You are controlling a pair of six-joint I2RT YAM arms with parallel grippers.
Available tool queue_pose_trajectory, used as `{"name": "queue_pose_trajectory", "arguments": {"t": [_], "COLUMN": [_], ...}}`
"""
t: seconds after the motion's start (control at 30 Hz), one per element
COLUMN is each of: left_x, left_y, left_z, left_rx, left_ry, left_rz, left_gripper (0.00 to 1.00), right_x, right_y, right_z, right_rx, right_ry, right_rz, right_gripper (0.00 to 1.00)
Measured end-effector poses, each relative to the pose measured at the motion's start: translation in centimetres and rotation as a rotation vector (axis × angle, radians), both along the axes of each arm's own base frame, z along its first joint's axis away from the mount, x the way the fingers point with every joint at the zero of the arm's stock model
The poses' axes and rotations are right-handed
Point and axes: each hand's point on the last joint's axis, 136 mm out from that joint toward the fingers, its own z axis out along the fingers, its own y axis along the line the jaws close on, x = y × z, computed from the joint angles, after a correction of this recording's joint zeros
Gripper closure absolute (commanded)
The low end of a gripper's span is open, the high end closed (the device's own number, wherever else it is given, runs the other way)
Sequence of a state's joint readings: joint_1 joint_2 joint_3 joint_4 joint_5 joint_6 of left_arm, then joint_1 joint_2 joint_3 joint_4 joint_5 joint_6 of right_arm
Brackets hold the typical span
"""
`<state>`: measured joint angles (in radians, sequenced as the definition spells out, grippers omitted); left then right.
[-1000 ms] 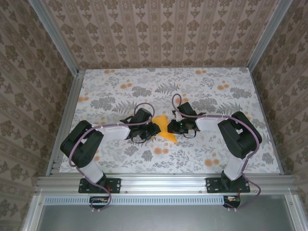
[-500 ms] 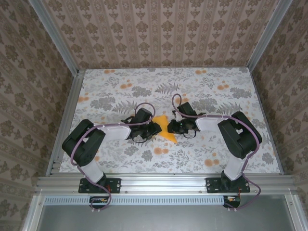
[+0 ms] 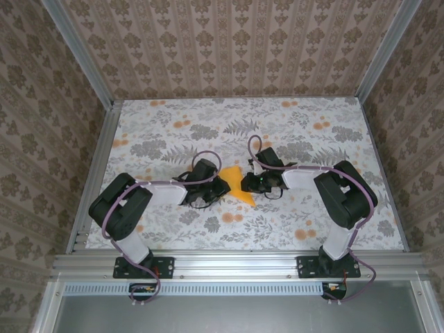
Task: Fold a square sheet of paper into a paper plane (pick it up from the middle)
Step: Fold the wing for the fifth time at the center of the table.
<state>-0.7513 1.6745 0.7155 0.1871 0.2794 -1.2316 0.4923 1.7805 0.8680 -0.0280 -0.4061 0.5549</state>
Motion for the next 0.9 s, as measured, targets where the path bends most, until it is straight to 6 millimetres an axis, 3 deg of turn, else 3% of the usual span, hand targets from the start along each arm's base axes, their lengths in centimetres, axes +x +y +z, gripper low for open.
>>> {"name": "queue_pose_trajectory", "arguments": {"t": [0.13,0.33,0.57,0.7,0.9], "left_x": [0.1,0.0,-0.3,-0.5,-0.5], "left_y": [0.0,0.3,1.5,2.3,4.0], "left_z": [0.0,0.0,1.4,2.2,3.5], "left_rx": [0.001,0.022,0.068,0.089,0.119], "left_ry": [-0.001,0.007,0.008,0.005,-0.012], "left_rz": [0.004,0.008,0.029,0.045,0.088], "left_gripper": [0.99,1.0,1.0,1.0,1.0], "right_x": [-0.1,-0.2,0.5,0.2,-2.0], "right_y": [0.3,-0.1,-0.4,0.2,1.9], "right_z": [0.4,1.7,5.3,6.2,6.3], "right_rx": [0.036,0.04,0.026,0.021,-0.004], "right_ry": [-0.021,-0.082,-0.307,-0.414,-0.544], "right_rz": [0.012,0.023,0.085,0.147,0.288], "right_gripper": [0.67,0.49,0.47,0.45,0.45]}}
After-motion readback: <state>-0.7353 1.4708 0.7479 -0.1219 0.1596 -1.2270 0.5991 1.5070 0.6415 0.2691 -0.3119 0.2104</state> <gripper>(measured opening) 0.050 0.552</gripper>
